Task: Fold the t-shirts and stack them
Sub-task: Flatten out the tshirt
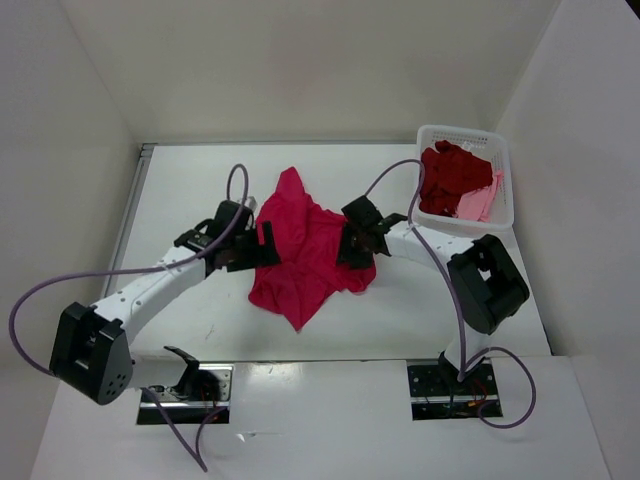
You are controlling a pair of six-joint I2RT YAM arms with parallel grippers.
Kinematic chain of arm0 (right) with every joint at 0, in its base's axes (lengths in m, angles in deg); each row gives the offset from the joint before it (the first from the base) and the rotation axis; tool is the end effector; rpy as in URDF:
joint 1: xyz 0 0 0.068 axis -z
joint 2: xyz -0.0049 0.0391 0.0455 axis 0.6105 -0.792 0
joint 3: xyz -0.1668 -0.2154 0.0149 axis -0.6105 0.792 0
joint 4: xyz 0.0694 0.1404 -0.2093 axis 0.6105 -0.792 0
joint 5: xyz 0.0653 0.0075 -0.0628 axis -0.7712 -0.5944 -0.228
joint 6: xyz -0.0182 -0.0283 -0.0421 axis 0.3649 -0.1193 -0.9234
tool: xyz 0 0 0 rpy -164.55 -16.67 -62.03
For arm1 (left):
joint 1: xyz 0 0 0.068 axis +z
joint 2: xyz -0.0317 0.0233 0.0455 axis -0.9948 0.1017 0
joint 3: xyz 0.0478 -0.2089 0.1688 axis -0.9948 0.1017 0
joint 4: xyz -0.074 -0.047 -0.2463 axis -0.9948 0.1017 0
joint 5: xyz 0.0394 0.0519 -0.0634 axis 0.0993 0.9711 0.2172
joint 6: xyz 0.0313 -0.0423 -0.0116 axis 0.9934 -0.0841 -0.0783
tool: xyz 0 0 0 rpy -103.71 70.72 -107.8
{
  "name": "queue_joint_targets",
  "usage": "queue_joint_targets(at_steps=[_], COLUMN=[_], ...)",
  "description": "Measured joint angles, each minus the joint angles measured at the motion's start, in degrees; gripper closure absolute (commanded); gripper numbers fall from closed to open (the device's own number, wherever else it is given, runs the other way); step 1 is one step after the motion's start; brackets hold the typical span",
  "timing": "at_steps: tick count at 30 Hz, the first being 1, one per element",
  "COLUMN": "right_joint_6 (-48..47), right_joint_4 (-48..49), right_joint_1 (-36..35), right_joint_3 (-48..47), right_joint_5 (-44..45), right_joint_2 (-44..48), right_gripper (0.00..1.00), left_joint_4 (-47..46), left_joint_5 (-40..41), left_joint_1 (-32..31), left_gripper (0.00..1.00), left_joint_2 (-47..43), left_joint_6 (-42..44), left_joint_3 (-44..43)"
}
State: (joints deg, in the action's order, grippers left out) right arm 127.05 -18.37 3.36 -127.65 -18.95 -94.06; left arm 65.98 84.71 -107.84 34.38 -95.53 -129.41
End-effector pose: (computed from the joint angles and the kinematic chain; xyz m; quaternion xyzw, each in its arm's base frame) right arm 0.2797 0.1910 0.1825 0.0667 0.9672 0.1549 0.1902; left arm 0.2477 -0.1090 0.2531 -0.1054 0.9289 -0.1838 0.3038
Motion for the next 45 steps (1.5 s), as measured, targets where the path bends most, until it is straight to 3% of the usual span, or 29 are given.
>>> queue_joint_targets(at_steps=[3, 4, 9, 11, 13, 18, 26, 32, 36, 39, 42, 44, 45], right_joint_6=[-0.02, -0.04, 0.11, 0.24, 0.24, 0.24, 0.15, -0.7, -1.49, -1.92, -2.32, -2.29, -2.21], right_joint_4=[0.0, 0.02, 0.0, 0.02, 0.02, -0.83, -6.69, -12.39, -14.99, -16.59, -17.33, -17.11, -16.98], right_joint_1=[0.0, 0.0, 0.0, 0.0, 0.0, 0.0, 0.46, 2.82, 3.3, 3.3, 3.41, 3.8, 4.26], right_joint_3=[-0.42, -0.52, -1.31, -1.64, -1.77, -1.79, -7.5, -24.35, -38.47, -46.62, -50.88, -49.44, -46.84], right_joint_5=[0.0, 0.0, 0.55, 0.92, 1.27, 2.58, 3.74, 3.78, 4.09, 4.33, 4.35, 4.04, 3.85], right_joint_2=[-0.7, -0.81, -0.81, -0.81, -0.81, 0.39, 10.82, 17.92, 20.13, 22.18, 24.98, 26.69, 28.5], right_gripper=[0.68, 0.75, 0.91, 0.98, 0.99, 1.0, 1.0, 1.0, 1.0, 1.0, 1.0, 1.0, 1.0], left_joint_4=[-0.57, -0.7, -2.23, -3.04, -3.69, -2.69, 6.36, 13.73, 16.37, 16.22, 15.39, 12.72, 10.1], left_joint_5=[-0.57, -0.74, 0.57, 1.07, 1.77, 2.97, 2.29, 0.24, 1.64, 4.9, 7.56, 7.23, 5.95], left_joint_1=[-4.9, -6.49, -10.6, -10.97, -11.37, -12.0, -8.7, 9.4, 9.92, 9.75, 9.77, 9.79, 9.79], left_gripper=[0.31, 0.33, 0.36, 0.44, 0.62, 0.83, 0.88, 0.88, 0.87, 0.87, 0.85, 0.84, 0.82], left_joint_2=[0.0, 0.9, 6.56, 8.48, 10.25, 9.07, -3.17, -8.46, -5.01, -3.19, -2.95, -4.35, -5.97], left_joint_6=[-1.79, -2.64, -4.09, -4.15, -4.39, -5.51, -4.52, -0.44, 1.18, 2.6, 3.89, 4.15, 4.09], left_joint_3=[2.99, 3.82, 5.05, 5.05, 5.05, 4.13, -9.94, -29.31, -48.48, -57.42, -58.31, -51.93, -44.61])
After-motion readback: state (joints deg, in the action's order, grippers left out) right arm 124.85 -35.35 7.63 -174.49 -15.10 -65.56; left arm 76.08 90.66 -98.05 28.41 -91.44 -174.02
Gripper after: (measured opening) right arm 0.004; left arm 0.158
